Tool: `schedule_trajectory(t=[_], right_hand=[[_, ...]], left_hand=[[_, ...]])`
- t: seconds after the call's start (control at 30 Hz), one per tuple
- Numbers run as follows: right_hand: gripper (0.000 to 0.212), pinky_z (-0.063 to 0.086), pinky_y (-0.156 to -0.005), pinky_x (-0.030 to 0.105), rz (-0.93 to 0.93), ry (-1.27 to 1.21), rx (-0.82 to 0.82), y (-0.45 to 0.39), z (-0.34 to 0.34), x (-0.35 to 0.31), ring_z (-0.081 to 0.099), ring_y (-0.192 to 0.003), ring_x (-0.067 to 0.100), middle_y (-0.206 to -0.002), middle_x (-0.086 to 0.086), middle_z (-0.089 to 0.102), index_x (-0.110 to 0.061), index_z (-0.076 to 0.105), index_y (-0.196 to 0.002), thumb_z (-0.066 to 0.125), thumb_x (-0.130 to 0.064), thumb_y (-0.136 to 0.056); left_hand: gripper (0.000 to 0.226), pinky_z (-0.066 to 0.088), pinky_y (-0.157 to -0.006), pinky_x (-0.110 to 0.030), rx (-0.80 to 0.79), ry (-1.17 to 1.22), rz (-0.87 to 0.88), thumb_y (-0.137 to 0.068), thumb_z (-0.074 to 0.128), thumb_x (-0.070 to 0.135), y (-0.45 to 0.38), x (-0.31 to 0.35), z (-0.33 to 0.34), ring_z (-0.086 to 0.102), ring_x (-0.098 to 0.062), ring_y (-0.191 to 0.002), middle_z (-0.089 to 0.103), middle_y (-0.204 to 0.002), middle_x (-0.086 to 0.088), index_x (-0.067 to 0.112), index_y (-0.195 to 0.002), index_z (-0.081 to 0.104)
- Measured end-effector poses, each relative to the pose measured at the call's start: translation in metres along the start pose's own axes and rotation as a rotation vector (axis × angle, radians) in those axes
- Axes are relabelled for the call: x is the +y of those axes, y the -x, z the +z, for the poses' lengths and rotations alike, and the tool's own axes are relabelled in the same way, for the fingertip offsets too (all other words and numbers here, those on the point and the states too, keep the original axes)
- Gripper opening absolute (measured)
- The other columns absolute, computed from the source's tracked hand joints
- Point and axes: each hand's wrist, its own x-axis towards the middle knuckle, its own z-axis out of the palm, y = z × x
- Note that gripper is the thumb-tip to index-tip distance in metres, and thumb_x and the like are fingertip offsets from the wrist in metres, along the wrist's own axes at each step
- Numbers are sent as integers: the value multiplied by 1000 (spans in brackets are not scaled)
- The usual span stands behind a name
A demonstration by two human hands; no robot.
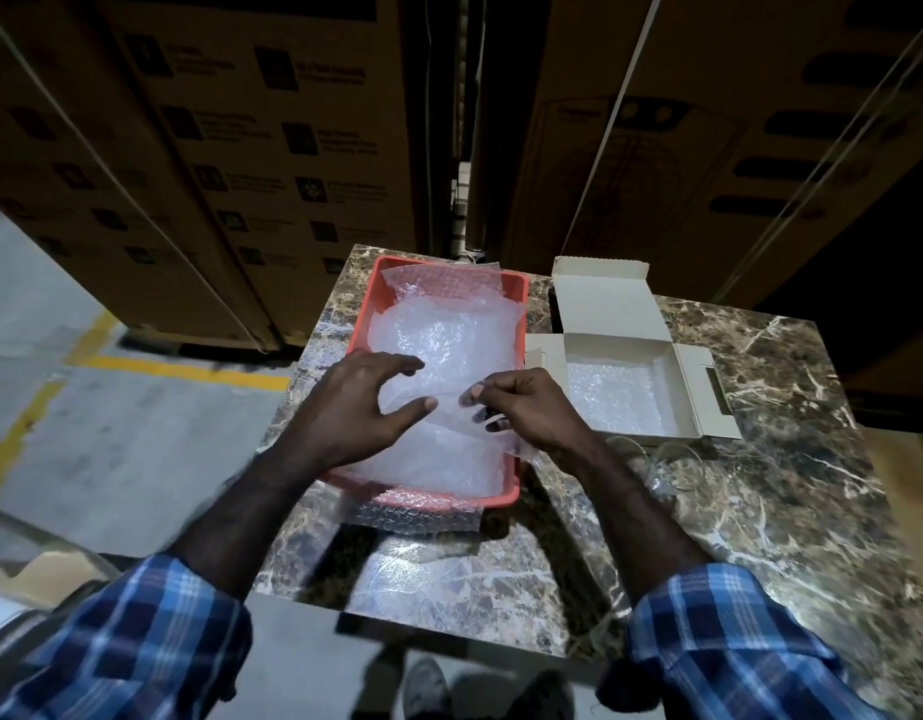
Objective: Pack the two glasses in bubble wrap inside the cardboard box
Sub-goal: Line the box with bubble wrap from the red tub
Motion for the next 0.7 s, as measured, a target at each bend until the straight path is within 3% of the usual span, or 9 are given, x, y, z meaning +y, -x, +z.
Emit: schedule_trajectory(t=[0.17, 0.37, 0.47, 0.53, 0.63, 0.7], right_hand=[[19, 62, -72, 39, -25, 6, -6, 2, 6, -4, 71, -92, 25, -101, 7, 74, -9, 75, -94, 62, -20, -99], [20, 62, -74, 41, -20, -3, 35, 2, 6, -7, 70, -96, 22, -106, 7, 72, -15, 66, -88, 54, -22, -103], [23, 59, -83, 48, -10, -38, 72, -1, 4, -10, 70, -97, 22, -107, 6, 73, -19, 60, -84, 50, -22, -105], [25, 55, -89, 52, 9, -83, 92, -2, 4, -12, 69, -98, 22, -107, 5, 74, -21, 57, -82, 47, -23, -106], [26, 49, -95, 51, 45, -134, 84, -3, 3, -16, 67, -106, 20, -110, 2, 74, -22, 52, -81, 45, -25, -106], [26, 45, -87, 47, 59, -155, 54, -2, 3, -20, 66, -108, 17, -111, 0, 74, -21, 48, -81, 44, -26, -106]], left_hand=[[65, 49, -94, -40, -47, -154, -4, -83, 57, 68, -17, 19, 12, 63, -22, -111, 71, -118, 0, 20, -126, 66], [42, 45, -77, -28, -254, -284, -128, -84, 76, 35, -17, 5, 20, 64, -20, -103, 72, -113, 2, 24, -122, 65], [48, 51, -85, -34, -299, -327, -165, -82, 77, 24, -9, -12, 19, 61, -23, -109, 70, -117, 1, 25, -127, 61], [65, 48, -93, -40, -288, -384, -153, -80, 77, 18, -7, -22, 17, 55, -27, -118, 66, -126, -3, 26, -139, 51], [82, 40, -103, -45, -314, -328, -161, -77, 82, 36, -7, -29, 9, 47, -28, -126, 60, -133, 0, 32, -148, 40], [78, 41, -104, -48, -280, -160, -173, -76, 74, 62, -9, -32, 2, 52, -26, -125, 64, -131, 3, 35, -144, 47]])
